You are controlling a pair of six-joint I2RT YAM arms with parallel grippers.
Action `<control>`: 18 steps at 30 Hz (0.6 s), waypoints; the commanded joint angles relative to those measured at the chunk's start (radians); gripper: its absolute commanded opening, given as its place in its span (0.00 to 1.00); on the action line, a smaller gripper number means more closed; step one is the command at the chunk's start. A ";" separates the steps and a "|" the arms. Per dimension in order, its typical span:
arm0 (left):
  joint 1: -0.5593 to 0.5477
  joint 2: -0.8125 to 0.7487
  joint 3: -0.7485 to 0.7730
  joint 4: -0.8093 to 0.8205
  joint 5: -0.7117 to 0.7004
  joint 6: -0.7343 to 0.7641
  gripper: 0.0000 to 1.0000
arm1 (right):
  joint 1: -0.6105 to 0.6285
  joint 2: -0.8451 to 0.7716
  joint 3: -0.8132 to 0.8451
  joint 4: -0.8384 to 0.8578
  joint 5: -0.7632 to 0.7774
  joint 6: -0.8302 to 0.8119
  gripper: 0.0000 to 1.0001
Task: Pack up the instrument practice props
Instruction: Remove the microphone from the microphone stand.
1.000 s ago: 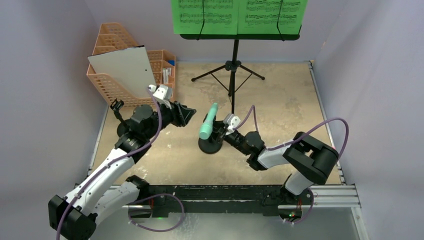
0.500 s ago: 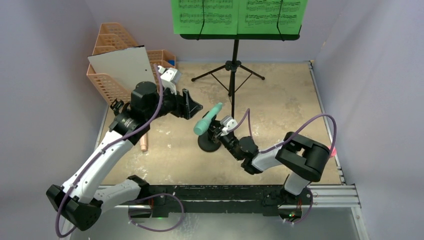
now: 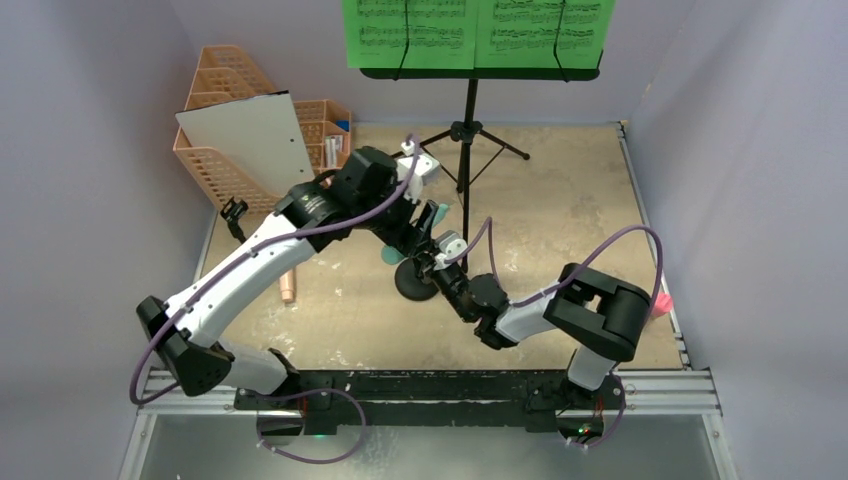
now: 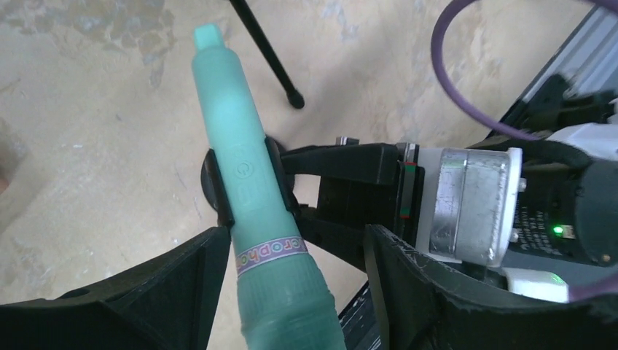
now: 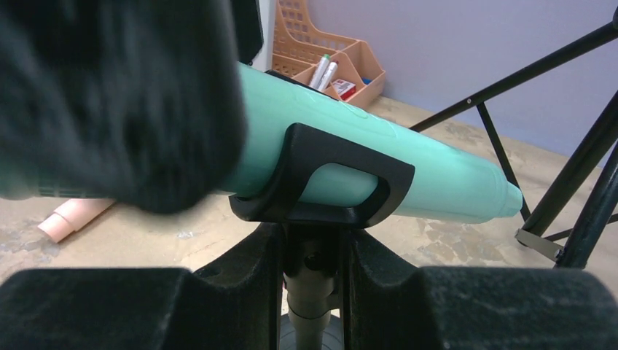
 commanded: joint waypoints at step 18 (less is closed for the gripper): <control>-0.101 0.119 0.181 -0.275 -0.300 0.147 0.65 | 0.010 0.061 0.006 -0.133 0.052 -0.059 0.03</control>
